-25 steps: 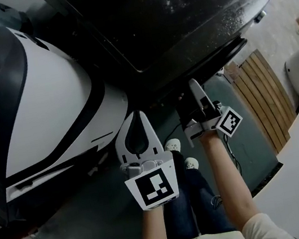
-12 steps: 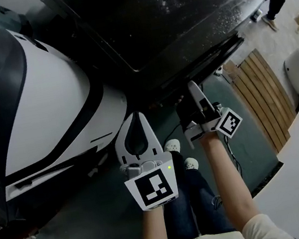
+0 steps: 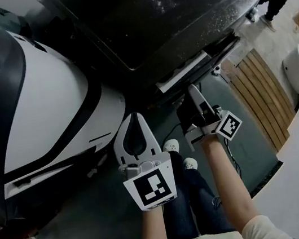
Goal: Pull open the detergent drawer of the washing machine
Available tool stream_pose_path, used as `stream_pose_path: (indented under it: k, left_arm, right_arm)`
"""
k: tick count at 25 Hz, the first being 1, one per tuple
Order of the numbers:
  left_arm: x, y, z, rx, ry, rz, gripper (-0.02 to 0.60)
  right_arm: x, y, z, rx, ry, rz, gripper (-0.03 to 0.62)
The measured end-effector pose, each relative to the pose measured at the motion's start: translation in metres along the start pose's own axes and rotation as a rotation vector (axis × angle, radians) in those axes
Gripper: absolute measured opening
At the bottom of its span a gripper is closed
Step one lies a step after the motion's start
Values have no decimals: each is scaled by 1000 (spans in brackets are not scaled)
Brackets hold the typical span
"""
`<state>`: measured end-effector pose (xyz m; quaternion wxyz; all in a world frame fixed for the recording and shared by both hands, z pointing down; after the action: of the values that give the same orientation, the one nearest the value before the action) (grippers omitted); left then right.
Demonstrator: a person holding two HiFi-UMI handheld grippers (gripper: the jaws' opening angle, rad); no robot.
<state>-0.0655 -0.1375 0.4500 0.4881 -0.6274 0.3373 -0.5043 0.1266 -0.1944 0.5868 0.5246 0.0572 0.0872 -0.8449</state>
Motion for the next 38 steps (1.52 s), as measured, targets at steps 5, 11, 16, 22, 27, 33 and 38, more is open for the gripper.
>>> stream_pose_path:
  k: [5,11,16,22,27,33,38]
  left_arm:
    - [-4,3,4,0,-4,9,14]
    - [-10,3,10,7,-9,13,14]
    - [-15,4,14,10,-13,18,14]
    - [-19,5,21,10,-11,23,14]
    - [-23,6,27,13,-12,22,14]
    - [-28,5,35,15,-11,28,14]
    - [-35,4,43,16,-15,28,14]
  right_arm:
    - [-5,0,-2,-1,-3,-1,173]
    - [-13,0,-4,-3,-9,-2,173]
    - [-21,0,-7,-1,-13,2,173]
    - [-27,1,-8,2,-15,-4,173]
    - [-40,1,-10,2,-8,3,172]
    - [-55,2,-13,1,-8,7,172]
    - [-60,3,-16,-4,-18,-1,172]
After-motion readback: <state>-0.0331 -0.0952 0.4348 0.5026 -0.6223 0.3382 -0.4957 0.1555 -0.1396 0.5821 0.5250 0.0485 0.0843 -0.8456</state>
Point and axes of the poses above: the fingertips, and each gripper's own axes: x forward along the fingers, z to its right, y out of its top, the point moved 8 cm from there along -x, backward along the fingers, and after that the axes turned 10 degrees about -y, right-handed, at the moved point
